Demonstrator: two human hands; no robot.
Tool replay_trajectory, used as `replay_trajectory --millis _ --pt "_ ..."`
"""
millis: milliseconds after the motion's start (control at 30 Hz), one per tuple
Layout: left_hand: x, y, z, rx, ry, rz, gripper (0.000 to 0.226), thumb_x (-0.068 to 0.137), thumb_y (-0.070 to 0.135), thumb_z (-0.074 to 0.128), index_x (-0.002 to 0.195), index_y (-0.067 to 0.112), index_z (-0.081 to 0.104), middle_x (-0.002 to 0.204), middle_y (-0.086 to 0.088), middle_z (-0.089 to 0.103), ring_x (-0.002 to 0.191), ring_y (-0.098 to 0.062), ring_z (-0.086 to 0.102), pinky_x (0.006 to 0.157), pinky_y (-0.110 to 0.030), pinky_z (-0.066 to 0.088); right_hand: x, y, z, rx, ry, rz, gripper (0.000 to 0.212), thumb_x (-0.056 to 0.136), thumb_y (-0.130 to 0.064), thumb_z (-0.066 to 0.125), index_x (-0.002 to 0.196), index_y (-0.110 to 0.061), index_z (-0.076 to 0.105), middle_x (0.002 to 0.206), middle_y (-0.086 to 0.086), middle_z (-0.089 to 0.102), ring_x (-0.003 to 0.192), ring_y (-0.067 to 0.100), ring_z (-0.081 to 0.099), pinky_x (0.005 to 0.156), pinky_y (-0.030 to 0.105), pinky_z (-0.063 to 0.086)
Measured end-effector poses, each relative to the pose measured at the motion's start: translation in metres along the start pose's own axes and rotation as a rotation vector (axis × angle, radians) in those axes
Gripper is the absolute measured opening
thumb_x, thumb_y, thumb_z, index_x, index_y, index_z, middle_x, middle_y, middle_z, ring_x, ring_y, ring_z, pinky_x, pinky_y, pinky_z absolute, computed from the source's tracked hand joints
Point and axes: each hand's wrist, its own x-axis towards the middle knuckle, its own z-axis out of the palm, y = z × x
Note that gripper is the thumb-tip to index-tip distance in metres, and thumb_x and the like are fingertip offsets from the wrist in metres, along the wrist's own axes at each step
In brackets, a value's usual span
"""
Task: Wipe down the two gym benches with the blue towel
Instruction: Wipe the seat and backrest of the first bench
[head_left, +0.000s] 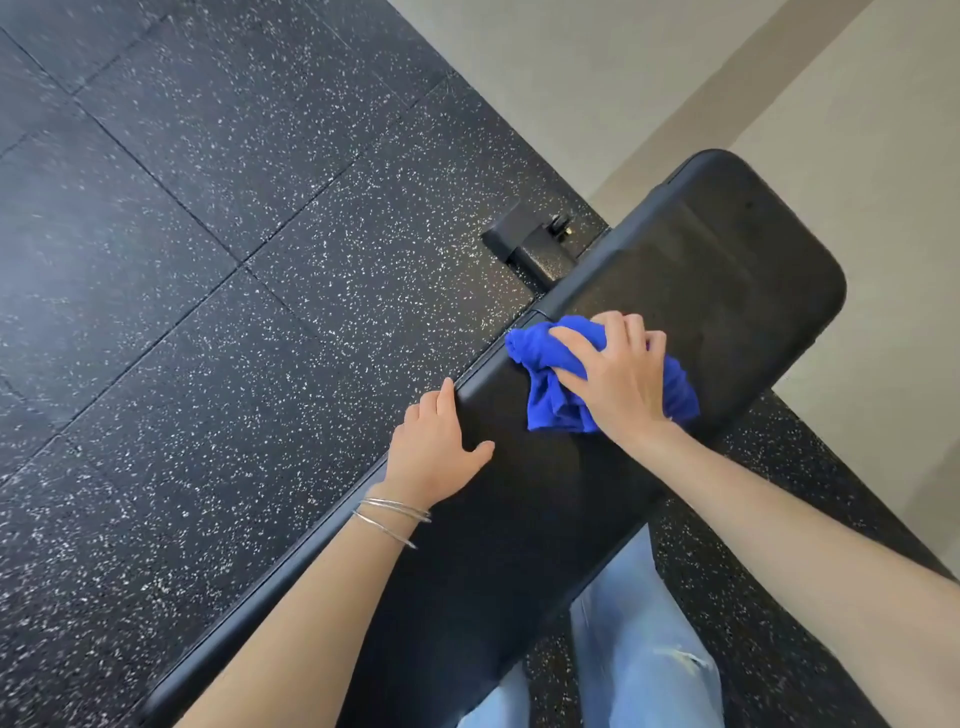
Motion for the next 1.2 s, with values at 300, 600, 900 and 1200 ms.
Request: replay_trajectory --millis 300,600,900,1200 --pt "0.029 0.049 -0.004 0.003 0.086 -0.024 0.088 0.084 0.053 0.054 0.149 0.012 0.010 0.148 -0.007 0.030 0.131 -0.031 0.034 0.104 -0.044 0.033 0.114 0.071 0.005 -0.084 -0.050 -0.066 0.033 0.076 -0.046 0.059 0.104 -0.029 0.066 0.097 0.013 0.058 0.092 0.031 0.051 0.070 0.042 0.040" --pt "0.057 0.091 -0.006 -0.010 0.127 -0.098 0.090 0.084 0.056 0.053 0.149 0.011 0.011 0.146 -0.009 0.033 0.131 -0.033 0.036 0.105 -0.046 0.032 0.074 0.127 -0.010 -0.002 -0.099 0.354 0.038 0.081 -0.045 0.057 0.116 -0.030 0.059 0.113 0.013 0.053 0.101 0.033 0.045 0.078 0.043 0.035" --pt "0.083 0.133 -0.019 -0.070 0.149 -0.123 0.091 0.082 0.055 0.057 0.148 0.010 0.013 0.146 -0.011 0.033 0.131 -0.033 0.036 0.104 -0.044 0.033 0.138 0.091 0.016 -0.036 -0.058 -0.318 0.034 0.064 -0.052 0.068 0.093 -0.035 0.066 0.093 0.004 0.061 0.086 0.024 0.040 0.067 0.035 0.040" --pt "0.094 0.153 -0.022 -0.007 0.102 -0.171 0.091 0.083 0.059 0.053 0.148 0.011 0.012 0.147 -0.011 0.032 0.131 -0.035 0.034 0.106 -0.048 0.031 0.187 0.212 0.007 0.005 -0.194 0.156 0.041 0.087 -0.046 0.051 0.124 -0.028 0.056 0.122 0.018 0.049 0.113 0.037 0.043 0.088 0.047 0.033"
